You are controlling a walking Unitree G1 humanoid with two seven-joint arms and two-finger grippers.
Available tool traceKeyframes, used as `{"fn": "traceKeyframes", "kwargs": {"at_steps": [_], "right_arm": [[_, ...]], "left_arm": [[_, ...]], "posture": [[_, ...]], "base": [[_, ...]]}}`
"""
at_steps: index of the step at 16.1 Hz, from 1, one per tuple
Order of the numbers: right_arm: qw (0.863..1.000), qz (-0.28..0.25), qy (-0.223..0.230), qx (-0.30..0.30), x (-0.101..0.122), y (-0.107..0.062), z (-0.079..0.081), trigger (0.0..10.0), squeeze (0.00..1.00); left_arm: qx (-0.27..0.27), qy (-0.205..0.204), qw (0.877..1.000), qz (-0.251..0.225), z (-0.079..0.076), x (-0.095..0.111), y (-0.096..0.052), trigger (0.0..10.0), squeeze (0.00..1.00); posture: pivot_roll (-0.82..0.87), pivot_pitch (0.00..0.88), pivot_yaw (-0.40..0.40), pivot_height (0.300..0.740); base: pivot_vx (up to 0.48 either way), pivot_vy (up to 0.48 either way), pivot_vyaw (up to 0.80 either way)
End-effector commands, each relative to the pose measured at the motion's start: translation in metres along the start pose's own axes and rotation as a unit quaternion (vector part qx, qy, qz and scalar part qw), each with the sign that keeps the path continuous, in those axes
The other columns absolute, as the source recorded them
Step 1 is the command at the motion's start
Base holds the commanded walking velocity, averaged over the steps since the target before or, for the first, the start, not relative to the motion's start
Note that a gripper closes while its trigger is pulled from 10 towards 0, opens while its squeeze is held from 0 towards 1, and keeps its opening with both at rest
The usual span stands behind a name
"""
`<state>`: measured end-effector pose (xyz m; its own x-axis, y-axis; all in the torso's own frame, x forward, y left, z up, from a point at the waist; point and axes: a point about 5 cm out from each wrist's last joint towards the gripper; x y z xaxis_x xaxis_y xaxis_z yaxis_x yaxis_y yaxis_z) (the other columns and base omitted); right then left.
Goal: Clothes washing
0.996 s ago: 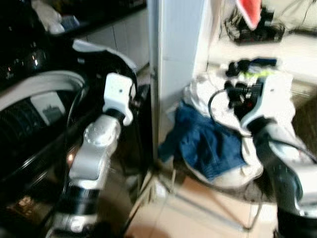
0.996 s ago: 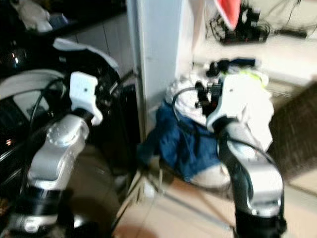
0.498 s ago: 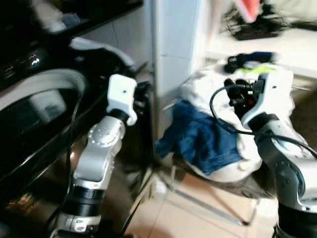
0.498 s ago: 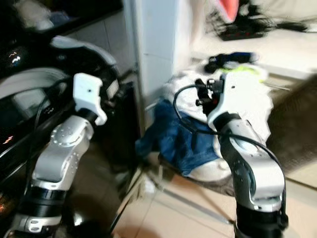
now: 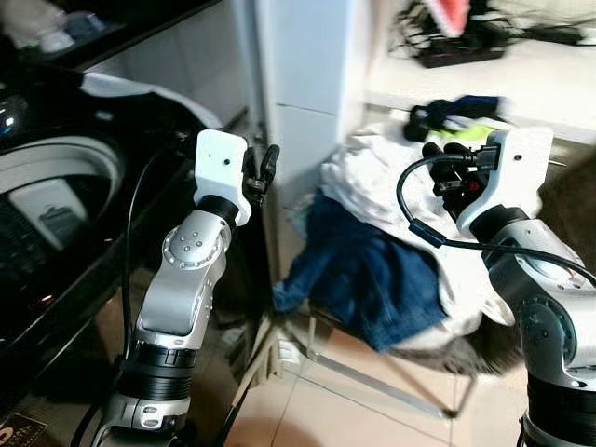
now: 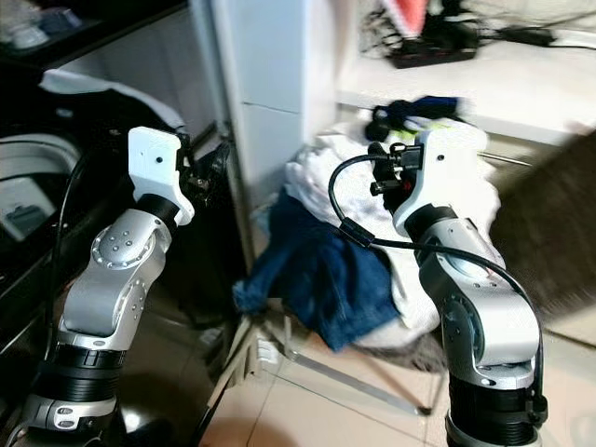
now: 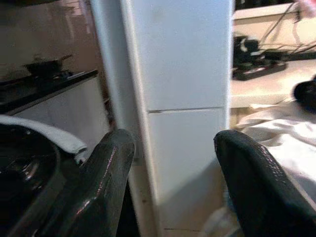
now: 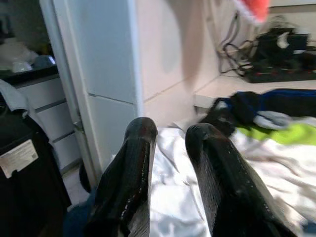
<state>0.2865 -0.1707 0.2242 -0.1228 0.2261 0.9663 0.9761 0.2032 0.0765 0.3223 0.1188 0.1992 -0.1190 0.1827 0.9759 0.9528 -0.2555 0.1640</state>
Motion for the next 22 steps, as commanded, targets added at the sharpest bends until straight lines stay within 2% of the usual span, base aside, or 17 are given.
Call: {"fn": "traceKeyframes", "kwargs": {"at_steps": [1, 13, 15, 17, 18, 20, 22], "right_arm": [[1.0, -0.01, -0.001, 0.002, 0.0041, 0.0029, -0.0002, 10.0, 0.0], [1.0, -0.014, -0.013, 0.005, 0.005, 0.0025, -0.0005, 10.0, 0.0], [0.999, -0.017, -0.027, 0.022, 0.0056, 0.0026, 0.0024, 10.0, 0.0], [0.999, -0.018, -0.031, 0.03, 0.0061, 0.0026, 0.0048, 10.0, 0.0], [0.999, -0.02, -0.033, 0.027, 0.0066, 0.0028, 0.0049, 10.0, 0.0], [1.0, -0.014, -0.007, 0.004, 0.0046, 0.0028, -0.0005, 10.0, 0.0], [1.0, -0.014, -0.011, -0.002, 0.0043, 0.0023, -0.0035, 10.0, 0.0]], "left_arm": [[0.009, 0.003, 1.0, -0.006, 0.0029, 0.0022, -0.0009, 10.0, 0.0], [0.007, -0.001, 1.0, -0.003, 0.0028, 0.0023, 0.0003, 10.0, 0.0], [0.009, -0.002, 1.0, -0.004, 0.0033, 0.0022, 0.0002, 10.0, 0.0], [0.01, -0.001, 1.0, -0.004, 0.0041, 0.0027, 0.0003, 10.0, 0.0], [0.011, -0.001, 1.0, -0.004, 0.0049, 0.0032, 0.0005, 10.0, 0.0], [0.008, -0.002, 1.0, -0.003, 0.0048, 0.0031, 0.0003, 10.0, 0.0], [0.002, -0.004, 1.0, 0.0, 0.0035, 0.0021, 0.0001, 10.0, 0.0]], "posture": [[0.01, 0.0, 0.031, 0.74], [0.0, 0.0, 0.038, 0.74], [0.0, 0.0, 0.038, 0.74], [0.0, 0.0, 0.041, 0.74], [0.01, 0.0, 0.042, 0.74], [0.0, 0.0, 0.043, 0.74], [0.0, 0.0, 0.046, 0.74]], "base": [[0.322, 0.0, 0.0], [0.329, 0.0, 0.0], [0.324, 0.0, 0.0], [0.326, 0.0, 0.64], [0.326, 0.0, 0.8], [0.317, 0.0, 0.0], [0.291, 0.0, 0.0]]}}
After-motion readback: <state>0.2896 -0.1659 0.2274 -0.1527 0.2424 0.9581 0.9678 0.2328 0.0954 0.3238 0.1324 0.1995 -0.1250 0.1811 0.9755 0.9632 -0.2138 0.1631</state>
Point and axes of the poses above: a point about 5 cm out from each wrist's last joint towards the gripper, its own y axis pointing out of the wrist towards the gripper, its own x axis along the axis of the wrist's last joint, z = x × y, and after that the axes turned 15 degrees about -y, right-handed
